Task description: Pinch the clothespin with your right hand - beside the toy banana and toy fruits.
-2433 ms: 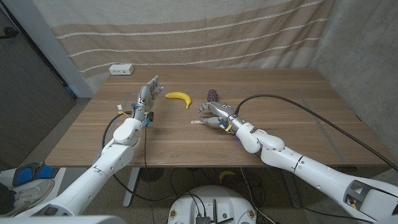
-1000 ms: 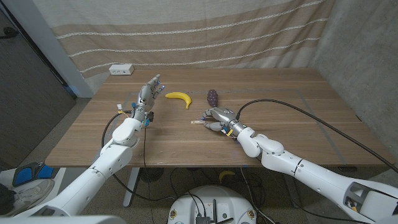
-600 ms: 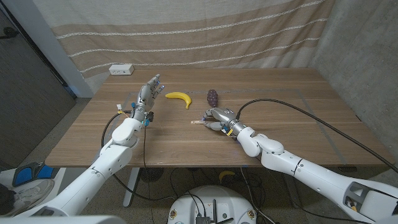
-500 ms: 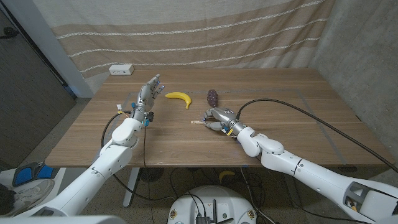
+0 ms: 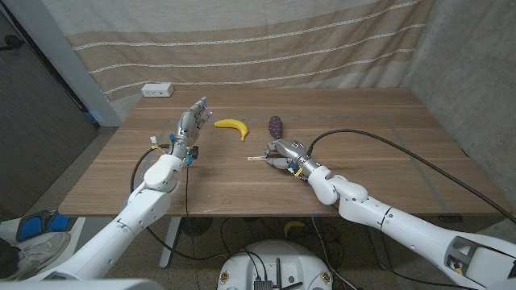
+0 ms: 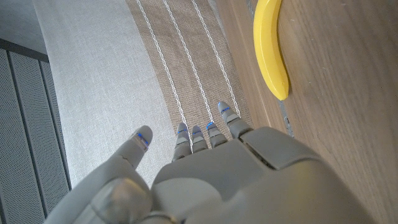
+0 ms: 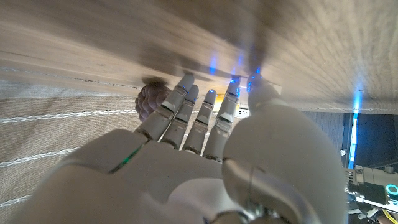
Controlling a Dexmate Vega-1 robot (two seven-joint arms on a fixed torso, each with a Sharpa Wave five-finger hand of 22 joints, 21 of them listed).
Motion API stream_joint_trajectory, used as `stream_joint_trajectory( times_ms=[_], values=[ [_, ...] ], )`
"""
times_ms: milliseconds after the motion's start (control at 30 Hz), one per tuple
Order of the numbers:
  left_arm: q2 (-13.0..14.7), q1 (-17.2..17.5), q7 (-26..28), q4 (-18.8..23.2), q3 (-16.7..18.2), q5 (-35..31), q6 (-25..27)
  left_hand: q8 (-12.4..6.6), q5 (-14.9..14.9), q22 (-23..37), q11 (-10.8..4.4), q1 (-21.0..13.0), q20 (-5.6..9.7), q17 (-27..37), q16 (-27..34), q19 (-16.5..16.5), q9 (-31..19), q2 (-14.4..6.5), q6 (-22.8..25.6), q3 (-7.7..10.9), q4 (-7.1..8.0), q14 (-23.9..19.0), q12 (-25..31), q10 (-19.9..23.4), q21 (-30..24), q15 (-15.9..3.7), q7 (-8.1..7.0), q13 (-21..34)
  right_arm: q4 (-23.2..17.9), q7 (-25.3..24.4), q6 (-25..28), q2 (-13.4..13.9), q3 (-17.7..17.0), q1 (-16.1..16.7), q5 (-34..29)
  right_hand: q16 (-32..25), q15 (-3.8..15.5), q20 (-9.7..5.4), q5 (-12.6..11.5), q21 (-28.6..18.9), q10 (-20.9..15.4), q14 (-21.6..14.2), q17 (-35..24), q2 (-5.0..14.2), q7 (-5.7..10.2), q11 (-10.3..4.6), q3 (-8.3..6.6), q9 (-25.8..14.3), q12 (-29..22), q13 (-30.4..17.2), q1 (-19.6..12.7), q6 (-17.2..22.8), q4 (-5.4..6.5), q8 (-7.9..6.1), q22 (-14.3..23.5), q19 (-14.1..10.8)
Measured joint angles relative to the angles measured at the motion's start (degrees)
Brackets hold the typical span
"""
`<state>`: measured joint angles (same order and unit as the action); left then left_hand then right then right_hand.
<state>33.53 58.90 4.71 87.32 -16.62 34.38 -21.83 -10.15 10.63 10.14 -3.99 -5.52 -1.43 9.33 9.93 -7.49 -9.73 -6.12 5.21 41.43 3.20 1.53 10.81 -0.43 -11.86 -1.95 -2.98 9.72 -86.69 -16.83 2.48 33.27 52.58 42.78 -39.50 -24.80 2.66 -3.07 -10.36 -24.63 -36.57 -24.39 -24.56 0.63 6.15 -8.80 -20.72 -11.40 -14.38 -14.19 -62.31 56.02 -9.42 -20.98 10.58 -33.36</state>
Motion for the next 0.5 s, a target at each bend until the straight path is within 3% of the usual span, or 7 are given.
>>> stream_joint_trajectory(
  times_ms=[500],
  values=[
    [0.5, 2.1, 1.2, 1.9, 0.7, -0.1, 0.1, 0.00, 0.0, 0.0, 0.21, 0.0, 0.00, 0.0, 0.0, 0.0, 0.0, 0.0, 0.0, -0.16, -1.11, 0.0, 0.0, -0.2, 0.0, 0.00, 0.03, 0.0, 1.4, -1.9, -0.7, -0.1, 0.7, -0.1, -0.5, -0.5, 0.10, 0.00, 0.0, -0.4, -1.9, -1.3, 0.0, 0.90, -0.30, -0.39, 0.00, 0.0, -0.5, -0.1, -0.9, 0.3, 0.01, -0.60, 0.0, 0.0]
  ],
)
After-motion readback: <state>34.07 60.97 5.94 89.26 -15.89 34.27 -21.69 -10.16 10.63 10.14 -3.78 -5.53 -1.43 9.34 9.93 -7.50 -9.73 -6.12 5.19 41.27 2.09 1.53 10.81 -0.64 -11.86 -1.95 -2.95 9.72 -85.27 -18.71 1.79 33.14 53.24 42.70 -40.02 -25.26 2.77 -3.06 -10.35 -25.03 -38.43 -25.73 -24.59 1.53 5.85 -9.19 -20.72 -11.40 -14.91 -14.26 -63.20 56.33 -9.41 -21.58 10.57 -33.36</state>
